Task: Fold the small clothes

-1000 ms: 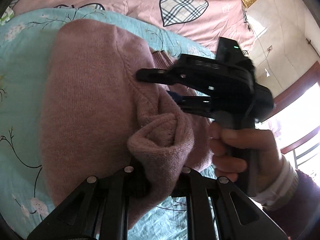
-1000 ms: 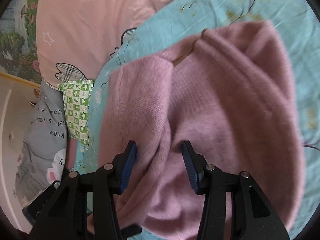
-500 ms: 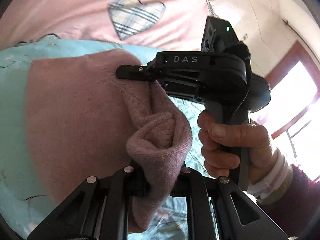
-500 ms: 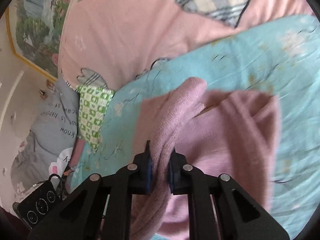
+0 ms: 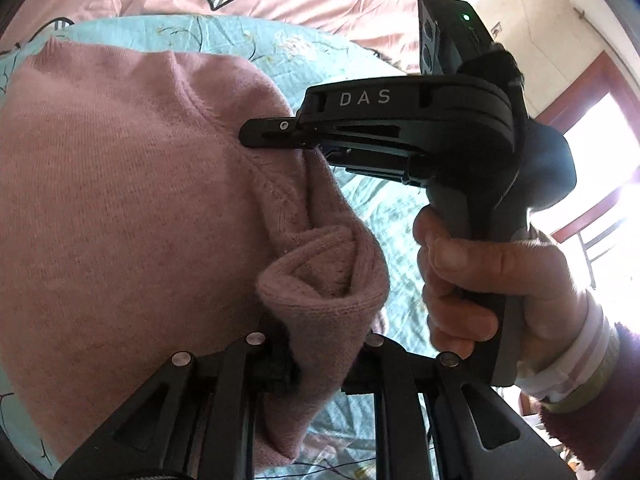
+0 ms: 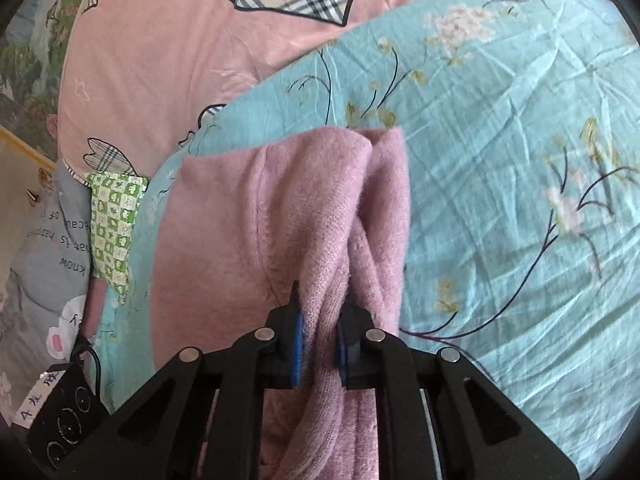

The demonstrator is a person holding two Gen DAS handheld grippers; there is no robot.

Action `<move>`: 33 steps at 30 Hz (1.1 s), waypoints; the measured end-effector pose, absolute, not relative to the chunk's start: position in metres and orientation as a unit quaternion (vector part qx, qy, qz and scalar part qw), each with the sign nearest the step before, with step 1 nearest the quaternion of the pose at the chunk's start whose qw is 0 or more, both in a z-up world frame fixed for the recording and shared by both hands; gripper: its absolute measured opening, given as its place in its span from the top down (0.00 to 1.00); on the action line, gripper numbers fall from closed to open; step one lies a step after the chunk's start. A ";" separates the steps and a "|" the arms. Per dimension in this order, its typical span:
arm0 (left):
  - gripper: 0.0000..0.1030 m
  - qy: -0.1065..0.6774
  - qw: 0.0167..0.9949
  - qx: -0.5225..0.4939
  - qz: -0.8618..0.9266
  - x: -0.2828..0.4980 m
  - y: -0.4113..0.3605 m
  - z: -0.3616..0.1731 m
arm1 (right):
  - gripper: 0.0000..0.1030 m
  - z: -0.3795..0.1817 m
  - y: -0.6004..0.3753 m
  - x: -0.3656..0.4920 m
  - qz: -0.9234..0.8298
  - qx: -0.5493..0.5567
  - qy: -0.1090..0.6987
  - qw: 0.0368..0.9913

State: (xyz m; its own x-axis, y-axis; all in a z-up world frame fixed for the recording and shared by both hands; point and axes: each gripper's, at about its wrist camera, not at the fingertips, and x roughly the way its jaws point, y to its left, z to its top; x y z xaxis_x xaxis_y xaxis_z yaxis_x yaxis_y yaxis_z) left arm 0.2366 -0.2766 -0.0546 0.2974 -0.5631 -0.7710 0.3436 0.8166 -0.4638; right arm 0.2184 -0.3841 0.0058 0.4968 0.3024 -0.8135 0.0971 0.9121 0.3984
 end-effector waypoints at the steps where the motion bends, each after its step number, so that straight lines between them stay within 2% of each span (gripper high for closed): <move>1: 0.86 0.519 0.798 -0.106 -0.286 0.235 -0.278 -0.053 | 0.86 0.008 -0.390 0.216 0.061 0.199 0.494 0.844; 4: 0.84 0.528 0.792 -0.101 -0.287 0.234 -0.280 -0.060 | 0.86 0.010 -0.392 0.216 0.056 0.180 0.497 0.847; 7: 0.75 0.547 0.782 -0.107 -0.279 0.239 -0.280 -0.069 | 0.86 -0.001 -0.392 0.220 0.050 0.168 0.510 0.842; 10: 0.58 0.550 0.774 -0.116 -0.290 0.236 -0.273 -0.065 | 0.85 -0.004 -0.391 0.221 0.050 0.169 0.512 0.841; 12: 0.47 0.552 0.771 -0.117 -0.295 0.228 -0.268 -0.062 | 0.81 -0.001 -0.393 0.220 0.047 0.178 0.509 0.841; 16: 0.43 0.558 0.764 -0.132 -0.295 0.205 -0.242 -0.056 | 0.77 0.006 -0.399 0.212 0.032 0.189 0.507 0.840; 18: 0.40 0.561 0.762 -0.139 -0.291 0.194 -0.227 -0.054 | 0.73 0.013 -0.403 0.204 0.015 0.191 0.501 0.844; 24: 0.38 0.554 0.775 -0.164 -0.255 0.175 -0.164 -0.039 | 0.69 0.027 -0.411 0.178 -0.013 0.203 0.495 0.845; 28: 0.37 0.547 0.786 -0.185 -0.221 0.189 -0.125 -0.031 | 0.62 0.036 -0.409 0.166 -0.014 0.215 0.488 0.846; 29: 0.33 0.545 0.790 -0.188 -0.206 0.193 -0.114 -0.030 | 0.61 0.038 -0.407 0.166 -0.011 0.215 0.487 0.847; 33: 0.30 0.540 0.799 -0.203 -0.166 0.225 -0.085 -0.037 | 0.60 0.042 -0.394 0.167 0.010 0.219 0.486 0.846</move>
